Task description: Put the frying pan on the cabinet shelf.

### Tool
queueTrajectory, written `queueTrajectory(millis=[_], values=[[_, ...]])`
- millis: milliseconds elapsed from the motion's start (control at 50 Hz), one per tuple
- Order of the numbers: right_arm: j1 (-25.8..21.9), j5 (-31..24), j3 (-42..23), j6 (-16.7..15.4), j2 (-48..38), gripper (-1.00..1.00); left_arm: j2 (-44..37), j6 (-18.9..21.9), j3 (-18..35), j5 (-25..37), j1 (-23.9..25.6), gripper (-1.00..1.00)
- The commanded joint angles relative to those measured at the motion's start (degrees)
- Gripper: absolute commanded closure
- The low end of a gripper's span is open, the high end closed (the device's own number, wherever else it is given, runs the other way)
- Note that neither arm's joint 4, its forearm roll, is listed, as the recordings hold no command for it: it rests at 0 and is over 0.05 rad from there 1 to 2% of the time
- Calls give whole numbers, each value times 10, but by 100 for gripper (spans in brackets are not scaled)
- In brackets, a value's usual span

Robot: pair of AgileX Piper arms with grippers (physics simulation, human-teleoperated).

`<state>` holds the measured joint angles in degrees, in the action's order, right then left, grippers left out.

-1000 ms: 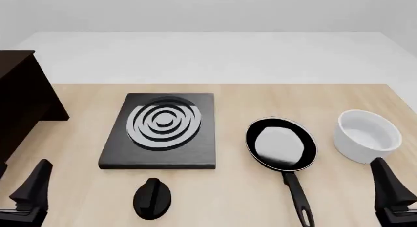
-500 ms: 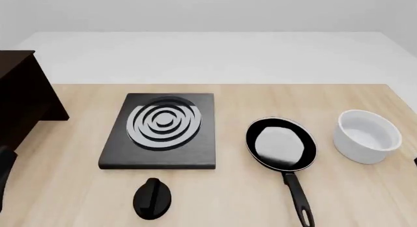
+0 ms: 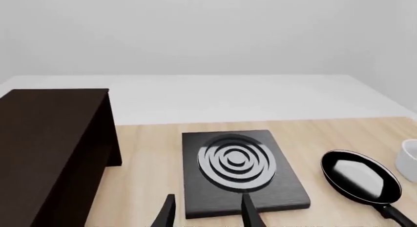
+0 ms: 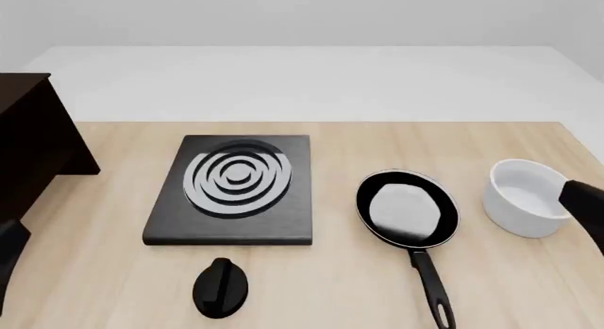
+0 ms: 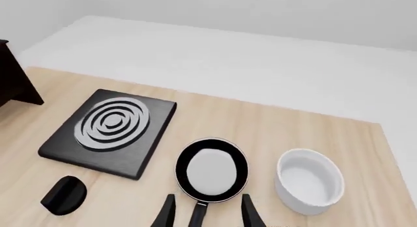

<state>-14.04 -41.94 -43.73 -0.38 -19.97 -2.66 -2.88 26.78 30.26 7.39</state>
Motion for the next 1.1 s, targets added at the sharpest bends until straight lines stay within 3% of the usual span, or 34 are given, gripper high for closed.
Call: queueTrajectory(millis=[20, 60, 100, 120, 160, 200, 220, 260, 360, 420, 480, 540, 740, 1060, 1100], values=[[-54, -10, -23, -43, -83, -100, 1, 2, 0, 4, 6, -100], [-44, -11, -26, -29, -88, -100, 3, 8, -2, 3, 8, -100], [-52, -17, -23, -37, -106, -100, 3, 6, -6, 4, 10, -100], [-46, -20, -24, 3, -111, -100, 4, 6, -6, 4, 10, -100], [-54, -23, -28, -10, -118, -100, 3, 6, -4, 6, 11, -100], [-43, -29, -28, -1, -128, -100, 2, 2, -3, 5, 8, -100], [-34, -32, -31, 21, -132, -100, 3, 2, -4, 4, 9, -100], [-49, -36, -31, -1, -144, -100, 4, 3, -8, 2, 10, -100], [-52, -34, -36, 22, -164, -100, 1, -8, -9, -1, 14, -100], [-67, -36, -27, 15, -184, -100, 2, -6, -8, 0, 17, -100], [-77, -43, -32, 39, -201, -100, 4, -5, -11, 0, 18, -100], [-70, -52, -37, 28, -221, -100, 7, -5, -16, -1, 18, -100], [-94, -89, -49, 44, -262, -100, 10, -5, -16, -4, 16, -100], [-79, -71, -54, 26, -324, -100, 10, -2, -16, 0, 19, -100], [-76, -65, -48, 23, -327, -100, 7, -19, -11, 2, 18, -100]])
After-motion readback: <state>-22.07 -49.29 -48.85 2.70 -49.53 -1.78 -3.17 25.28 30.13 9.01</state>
